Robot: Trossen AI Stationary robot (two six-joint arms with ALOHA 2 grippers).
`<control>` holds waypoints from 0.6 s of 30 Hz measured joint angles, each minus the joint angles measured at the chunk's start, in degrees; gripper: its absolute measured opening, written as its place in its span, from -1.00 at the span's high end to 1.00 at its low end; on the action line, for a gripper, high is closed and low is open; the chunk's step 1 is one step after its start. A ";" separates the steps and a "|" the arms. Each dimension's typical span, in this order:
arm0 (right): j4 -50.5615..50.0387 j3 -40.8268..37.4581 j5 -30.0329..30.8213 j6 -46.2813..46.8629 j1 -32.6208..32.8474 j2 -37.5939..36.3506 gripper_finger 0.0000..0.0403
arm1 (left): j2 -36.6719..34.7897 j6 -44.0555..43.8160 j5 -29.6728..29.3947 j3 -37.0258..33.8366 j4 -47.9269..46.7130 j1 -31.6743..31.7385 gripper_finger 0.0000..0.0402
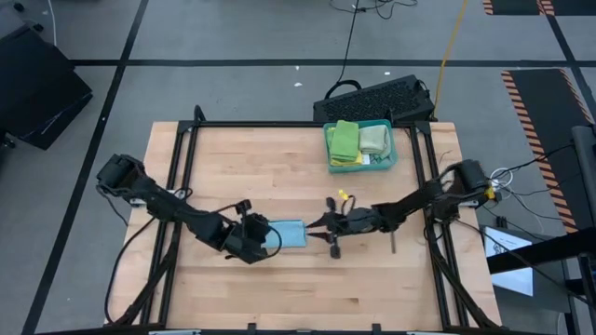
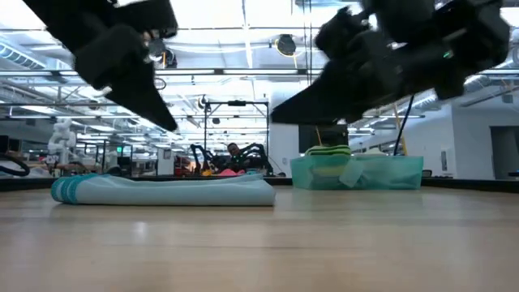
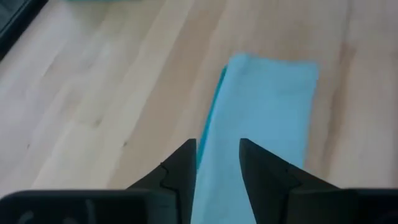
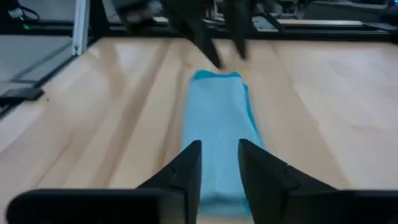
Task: Fold microfiber towels
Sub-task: Fold the blue microfiber cloth
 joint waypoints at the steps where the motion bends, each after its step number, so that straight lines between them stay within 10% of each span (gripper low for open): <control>1: -1.21 -1.70 0.76 -0.07 0.24 -2.52 0.50 | -0.16 0.33 -0.11 -0.03 0.91 -0.42 0.39; 18: -3.27 -21.73 10.15 2.19 3.14 -24.50 0.32 | 15.31 19.83 -2.41 1.02 33.61 -3.65 -0.30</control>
